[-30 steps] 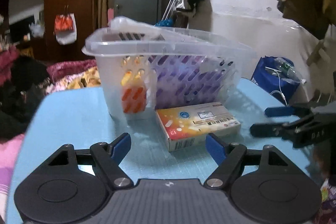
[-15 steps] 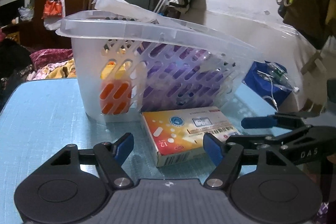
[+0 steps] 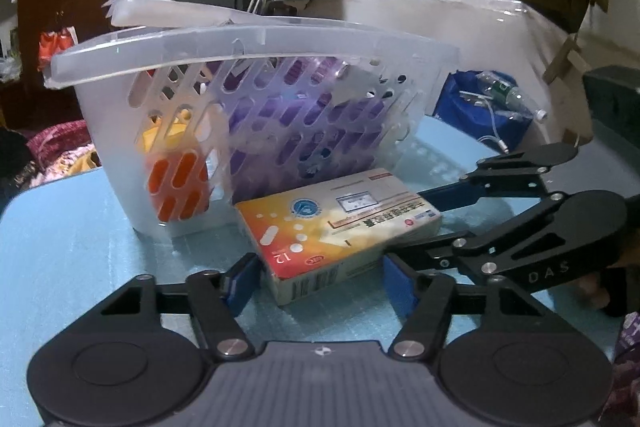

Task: Organize objects
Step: 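Close both grippers on the printed white-and-orange medicine box, then lift the medicine box with both grippers into the basket and open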

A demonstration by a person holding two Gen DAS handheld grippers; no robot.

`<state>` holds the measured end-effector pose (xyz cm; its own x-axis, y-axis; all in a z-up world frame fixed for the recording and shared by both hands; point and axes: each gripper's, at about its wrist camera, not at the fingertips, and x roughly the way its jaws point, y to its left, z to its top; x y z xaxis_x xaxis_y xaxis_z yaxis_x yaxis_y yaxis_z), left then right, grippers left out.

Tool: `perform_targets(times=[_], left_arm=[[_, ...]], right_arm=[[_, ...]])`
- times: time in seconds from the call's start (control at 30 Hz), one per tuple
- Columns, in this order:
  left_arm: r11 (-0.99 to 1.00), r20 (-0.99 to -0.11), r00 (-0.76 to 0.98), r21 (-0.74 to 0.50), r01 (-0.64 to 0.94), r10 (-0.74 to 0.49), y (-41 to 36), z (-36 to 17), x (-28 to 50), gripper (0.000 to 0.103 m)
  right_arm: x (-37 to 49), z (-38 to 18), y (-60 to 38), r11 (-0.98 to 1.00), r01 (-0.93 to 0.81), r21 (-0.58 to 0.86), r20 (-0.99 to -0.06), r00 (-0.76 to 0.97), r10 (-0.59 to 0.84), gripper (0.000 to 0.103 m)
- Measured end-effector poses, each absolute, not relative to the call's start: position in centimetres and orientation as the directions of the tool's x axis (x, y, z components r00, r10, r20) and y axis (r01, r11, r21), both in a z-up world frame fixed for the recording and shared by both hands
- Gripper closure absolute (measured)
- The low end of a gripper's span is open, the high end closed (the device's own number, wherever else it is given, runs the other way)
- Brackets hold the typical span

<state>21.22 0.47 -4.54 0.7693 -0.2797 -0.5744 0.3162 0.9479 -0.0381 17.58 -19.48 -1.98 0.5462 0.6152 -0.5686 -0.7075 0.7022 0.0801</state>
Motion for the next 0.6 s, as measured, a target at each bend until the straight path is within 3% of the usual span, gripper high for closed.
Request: perform_targets(times=[0.03, 0.13, 0.37, 0.6], left_arm=[[0.950, -0.573, 0.773, -0.031, 0.312, -0.272, 0.5, -4.5, 21.2, 0.045], [0.947, -0.570, 0.769, -0.048, 0.319, -0.288, 1.0, -4.4, 21.0, 0.051], [0.943, -0.522, 0.809, 0.030, 0.332, -0.269, 0.0, -3.9, 18.8, 0.052], [0.939, -0.400, 0.871, 0.065, 0.336, -0.284, -0.7, -2.9, 14.8, 0.052]], right_arm=[[17.4, -2.0, -19.4, 0.702, -0.709, 0.065, -0.567, 0.553, 0.611, 0.040], [16.9, -1.9, -19.4, 0.702, -0.711, 0.034, -0.563, 0.567, 0.601, 0.043], [15.0, -1.3, -19.7, 0.703, -0.710, -0.035, -0.523, 0.613, 0.593, 0.046], [12.1, 0.1, -20.8, 0.705, -0.706, -0.074, -0.459, 0.652, 0.604, 0.049]])
